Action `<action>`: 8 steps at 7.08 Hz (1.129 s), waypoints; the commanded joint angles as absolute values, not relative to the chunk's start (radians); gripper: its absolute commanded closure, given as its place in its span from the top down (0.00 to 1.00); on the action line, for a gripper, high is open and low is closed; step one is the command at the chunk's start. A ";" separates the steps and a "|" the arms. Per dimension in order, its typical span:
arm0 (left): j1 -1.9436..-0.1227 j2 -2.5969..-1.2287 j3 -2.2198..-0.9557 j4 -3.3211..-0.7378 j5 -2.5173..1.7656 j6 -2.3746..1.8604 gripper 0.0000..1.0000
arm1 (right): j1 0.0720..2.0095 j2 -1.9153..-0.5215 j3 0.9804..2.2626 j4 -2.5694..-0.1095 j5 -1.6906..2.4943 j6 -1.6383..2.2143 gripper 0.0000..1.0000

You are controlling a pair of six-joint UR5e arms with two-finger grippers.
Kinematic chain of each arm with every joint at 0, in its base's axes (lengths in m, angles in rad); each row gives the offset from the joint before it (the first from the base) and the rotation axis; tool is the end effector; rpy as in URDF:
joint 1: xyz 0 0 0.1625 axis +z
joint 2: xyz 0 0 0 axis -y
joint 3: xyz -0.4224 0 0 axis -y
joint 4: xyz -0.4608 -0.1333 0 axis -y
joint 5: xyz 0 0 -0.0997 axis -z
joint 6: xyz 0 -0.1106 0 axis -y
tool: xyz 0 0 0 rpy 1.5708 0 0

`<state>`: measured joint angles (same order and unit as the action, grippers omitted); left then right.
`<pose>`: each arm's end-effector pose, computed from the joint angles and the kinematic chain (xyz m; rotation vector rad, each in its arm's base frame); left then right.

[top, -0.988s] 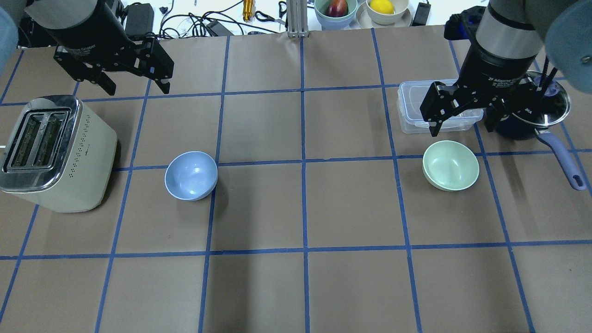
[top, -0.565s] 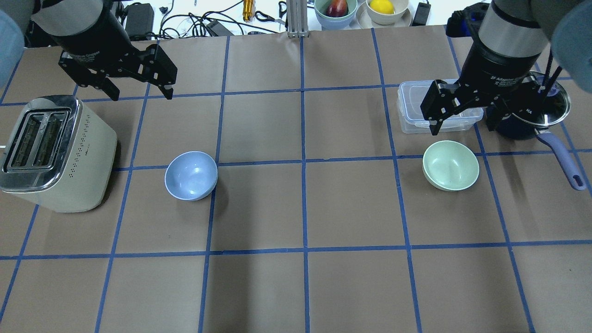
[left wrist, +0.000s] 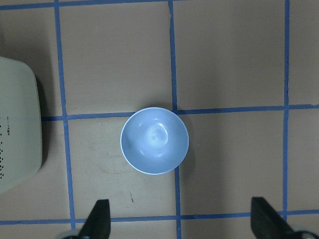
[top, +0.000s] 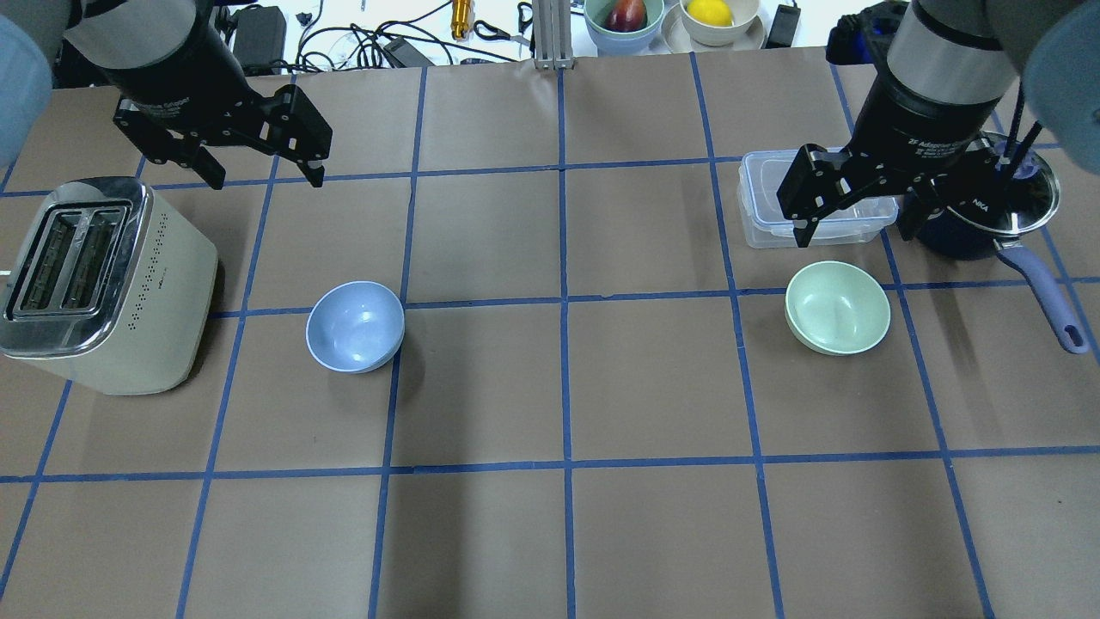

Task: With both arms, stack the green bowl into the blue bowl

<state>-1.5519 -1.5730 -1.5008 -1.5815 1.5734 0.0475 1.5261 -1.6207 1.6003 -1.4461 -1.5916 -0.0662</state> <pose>-0.1223 -0.5689 0.5114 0.0447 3.1355 -0.0894 0.1073 -0.5326 0.4734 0.0353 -3.1221 -0.1645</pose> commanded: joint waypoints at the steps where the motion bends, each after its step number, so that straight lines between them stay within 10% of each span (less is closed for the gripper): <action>1: -1.551 -1.575 -1.500 -1.582 1.578 0.048 1.00 | 1.525 -1.620 1.601 -1.445 -1.600 -0.067 1.00; 5: -1.543 -1.598 -1.508 -1.594 1.571 0.060 1.00 | 1.522 -1.611 1.603 -1.454 -1.605 -0.074 1.00; 8: -1.543 -1.646 -1.894 -1.204 1.571 0.046 1.00 | 1.337 -1.453 1.617 -1.684 -1.599 -0.125 1.00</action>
